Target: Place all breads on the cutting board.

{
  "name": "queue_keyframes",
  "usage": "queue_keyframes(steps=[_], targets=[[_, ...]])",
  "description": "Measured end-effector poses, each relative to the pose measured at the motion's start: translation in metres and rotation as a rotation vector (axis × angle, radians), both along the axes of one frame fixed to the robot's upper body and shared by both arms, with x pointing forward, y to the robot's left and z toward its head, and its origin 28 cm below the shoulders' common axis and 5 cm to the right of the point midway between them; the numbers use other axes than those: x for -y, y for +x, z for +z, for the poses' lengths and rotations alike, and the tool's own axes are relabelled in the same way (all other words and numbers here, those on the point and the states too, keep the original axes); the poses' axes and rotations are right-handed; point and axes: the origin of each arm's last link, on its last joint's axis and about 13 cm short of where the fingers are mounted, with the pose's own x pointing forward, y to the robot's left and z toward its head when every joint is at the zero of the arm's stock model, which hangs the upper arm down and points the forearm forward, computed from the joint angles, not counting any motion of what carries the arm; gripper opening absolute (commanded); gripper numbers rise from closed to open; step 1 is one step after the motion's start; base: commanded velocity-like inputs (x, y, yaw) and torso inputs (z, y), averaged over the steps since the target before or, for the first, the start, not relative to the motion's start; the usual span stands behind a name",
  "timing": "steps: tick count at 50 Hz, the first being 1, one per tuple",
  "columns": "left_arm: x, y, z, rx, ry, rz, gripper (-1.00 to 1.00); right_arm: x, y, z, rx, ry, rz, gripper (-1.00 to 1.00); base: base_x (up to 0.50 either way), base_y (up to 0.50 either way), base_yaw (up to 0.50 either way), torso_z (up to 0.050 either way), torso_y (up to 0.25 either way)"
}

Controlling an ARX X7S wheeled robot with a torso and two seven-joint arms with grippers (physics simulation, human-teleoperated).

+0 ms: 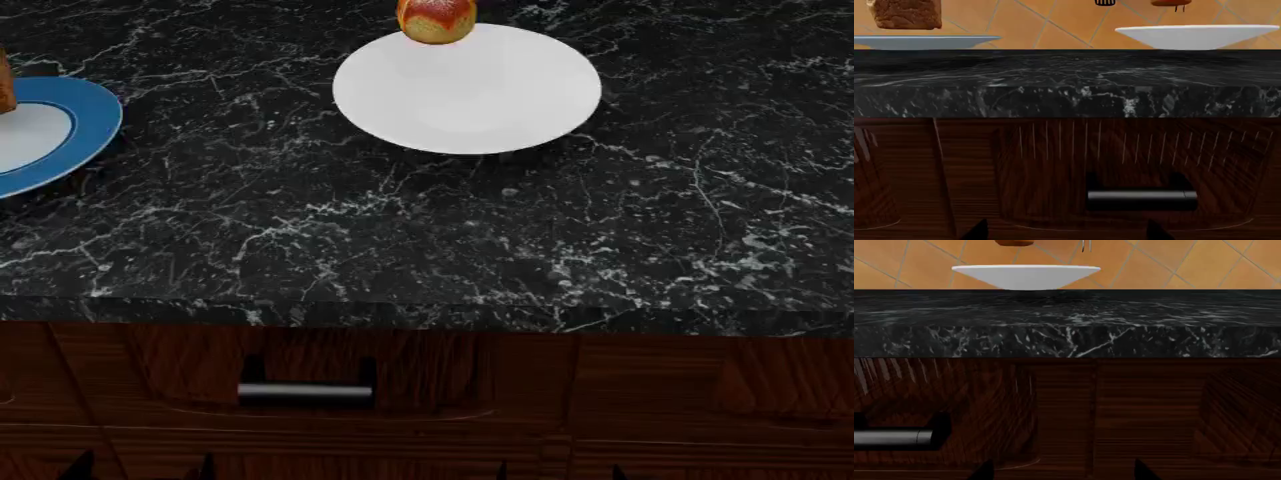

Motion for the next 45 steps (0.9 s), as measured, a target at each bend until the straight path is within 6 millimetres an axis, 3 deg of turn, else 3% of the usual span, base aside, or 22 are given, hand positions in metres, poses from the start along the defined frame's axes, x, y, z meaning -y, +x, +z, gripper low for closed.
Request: queue_keyframes(steps=[24, 45], targets=[[0.0002, 0.0007, -0.0002, 0.001, -0.003, -0.011, 1.0, -0.0006, 0.0007, -0.0002, 0.004, -0.004, -0.009, 1.0, 0.0, 0.0, 0.0, 0.0, 0.0], [0.0003, -0.0009, -0.0002, 0.018, 0.011, -0.016, 1.0, -0.0007, -0.0001, 0.0, 0.023, -0.012, -0.007, 1.0, 0.0, 0.0, 0.0, 0.047, 0.0]])
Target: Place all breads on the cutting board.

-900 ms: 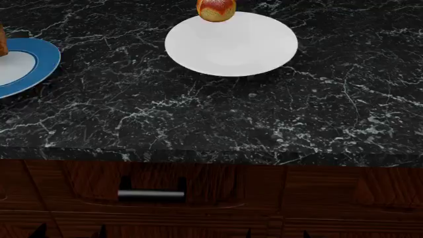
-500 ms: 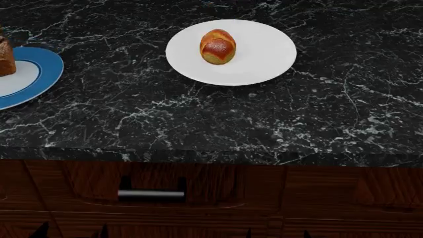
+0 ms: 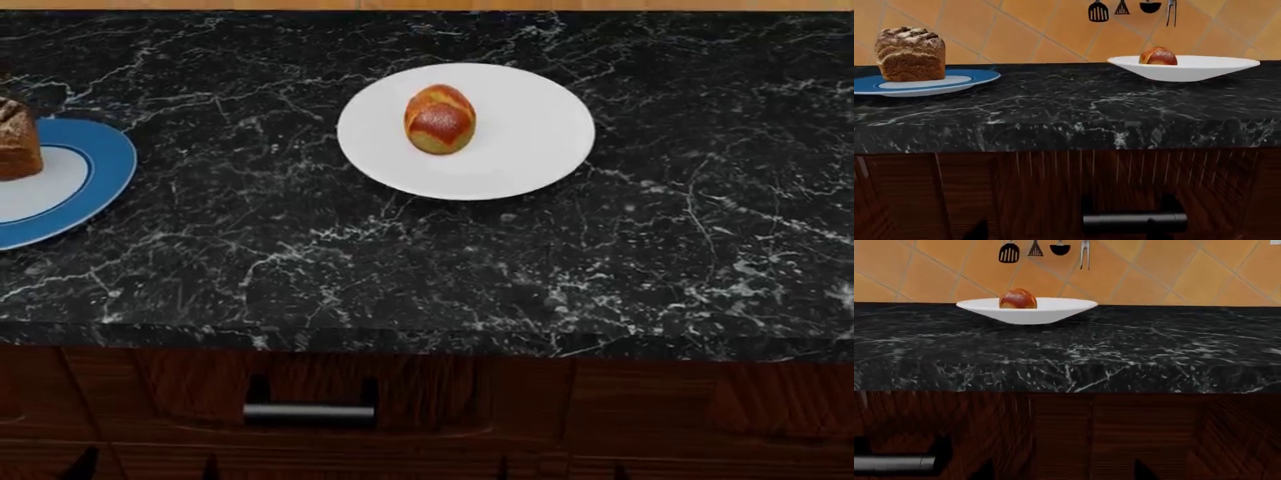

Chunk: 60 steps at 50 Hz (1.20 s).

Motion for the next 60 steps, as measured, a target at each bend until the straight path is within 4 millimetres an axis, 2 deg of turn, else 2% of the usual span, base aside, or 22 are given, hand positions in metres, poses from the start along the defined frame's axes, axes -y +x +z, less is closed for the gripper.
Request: queue_keyframes(steps=[22, 60], targets=[[-0.0001, -0.0014, 0.0009, 0.009, 0.005, -0.005, 1.0, -0.0006, -0.0019, 0.0009, 0.02, -0.013, 0.016, 1.0, 0.0, 0.0, 0.0, 0.05, 0.0], [-0.0026, -0.0012, 0.0005, 0.005, -0.02, 0.002, 1.0, -0.0009, -0.0033, 0.0007, 0.033, -0.031, 0.025, 1.0, 0.0, 0.35, 0.0, 0.0, 0.0]])
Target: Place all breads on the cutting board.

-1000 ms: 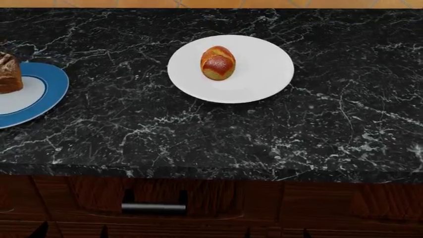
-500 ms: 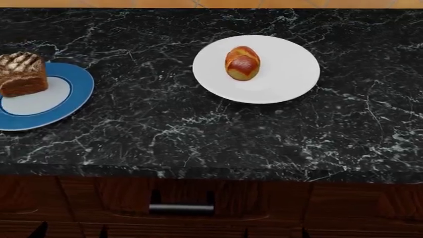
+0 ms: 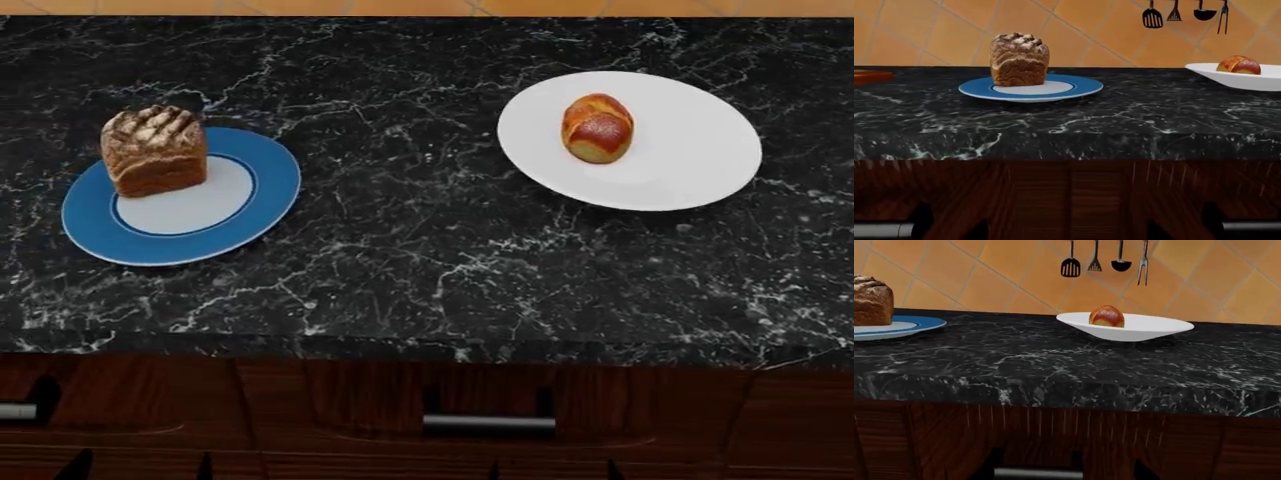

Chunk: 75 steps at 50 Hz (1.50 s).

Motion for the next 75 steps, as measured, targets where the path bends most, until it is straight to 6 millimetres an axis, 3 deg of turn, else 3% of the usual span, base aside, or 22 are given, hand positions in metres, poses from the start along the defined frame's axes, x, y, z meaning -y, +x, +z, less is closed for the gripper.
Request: queue_keyframes(steps=[20, 26, 34, 47, 53, 56, 60, 66, 75], targets=[[-0.001, 0.0, 0.0, -0.011, 0.01, -0.015, 1.0, 0.001, -0.001, 0.002, -0.019, 0.005, -0.004, 1.0, 0.0, 0.03, 0.0, 0.0, 0.0], [-0.001, -0.002, 0.009, -0.023, 0.011, -0.015, 1.0, 0.003, -0.002, 0.016, -0.025, 0.015, -0.013, 1.0, 0.0, 0.0, 0.0, 0.0, 0.0], [-0.005, 0.001, 0.044, -0.045, 0.004, 0.001, 1.0, 0.011, -0.001, 0.048, -0.023, 0.021, -0.046, 1.0, 0.0, 0.0, 0.0, 0.0, 0.0], [-0.018, 0.007, 0.122, -0.059, 0.0, -0.002, 1.0, 0.026, 0.0, 0.112, 0.019, 0.014, -0.039, 1.0, 0.0, 0.0, 0.0, 0.0, 0.0], [-0.031, 0.016, 0.184, 0.081, 0.071, -0.005, 1.0, 0.044, 0.01, 0.176, 0.081, 0.015, -0.13, 1.0, 0.0, 0.0, 0.0, 0.0, 0.0], [-0.039, 0.008, 0.209, 0.086, 0.096, -0.048, 1.0, 0.049, 0.011, 0.201, 0.083, 0.022, -0.169, 1.0, 0.0, 0.0, 0.0, 0.0, 0.0], [-0.049, -0.006, 0.232, 0.051, 0.127, -0.081, 1.0, 0.046, 0.002, 0.226, 0.071, 0.014, -0.093, 1.0, 0.0, 0.0, 0.0, 0.0, 0.0], [-0.057, -0.024, 0.255, 0.004, 0.157, -0.091, 1.0, 0.045, -0.013, 0.247, 0.073, -0.048, -0.012, 1.0, 0.0, 0.0, 0.0, 0.0, 0.0], [-0.061, -0.038, 0.272, -0.035, 0.179, -0.077, 1.0, 0.048, -0.029, 0.259, 0.072, -0.137, 0.026, 1.0, 0.0, 0.0, 0.0, 0.0, 0.0]])
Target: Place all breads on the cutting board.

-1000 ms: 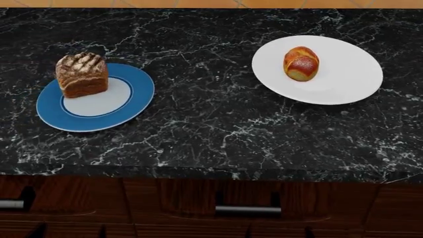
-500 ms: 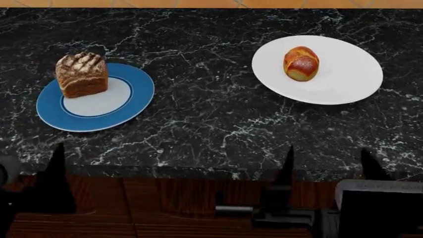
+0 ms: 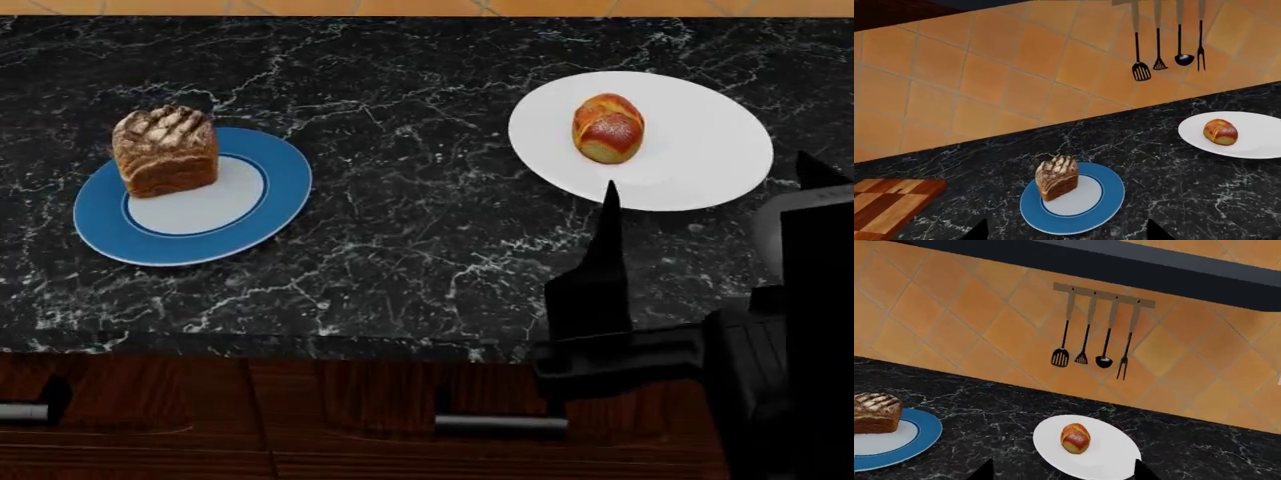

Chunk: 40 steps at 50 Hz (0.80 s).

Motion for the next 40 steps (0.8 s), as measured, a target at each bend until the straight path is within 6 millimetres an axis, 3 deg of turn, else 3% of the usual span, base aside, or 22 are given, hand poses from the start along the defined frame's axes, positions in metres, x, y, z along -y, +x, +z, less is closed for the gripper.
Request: queue_keyframes(steps=[18, 40], targets=[[-0.004, -0.007, 0.013, -0.012, 0.012, 0.013, 1.0, 0.004, -0.017, 0.016, 0.0, -0.059, -0.015, 1.0, 0.0, 0.0, 0.0, 0.0, 0.0], [-0.004, -0.008, 0.027, 0.007, 0.01, 0.009, 1.0, 0.004, -0.018, 0.024, 0.005, -0.012, -0.002, 1.0, 0.31, -0.01, 0.0, 0.0, 0.0]])
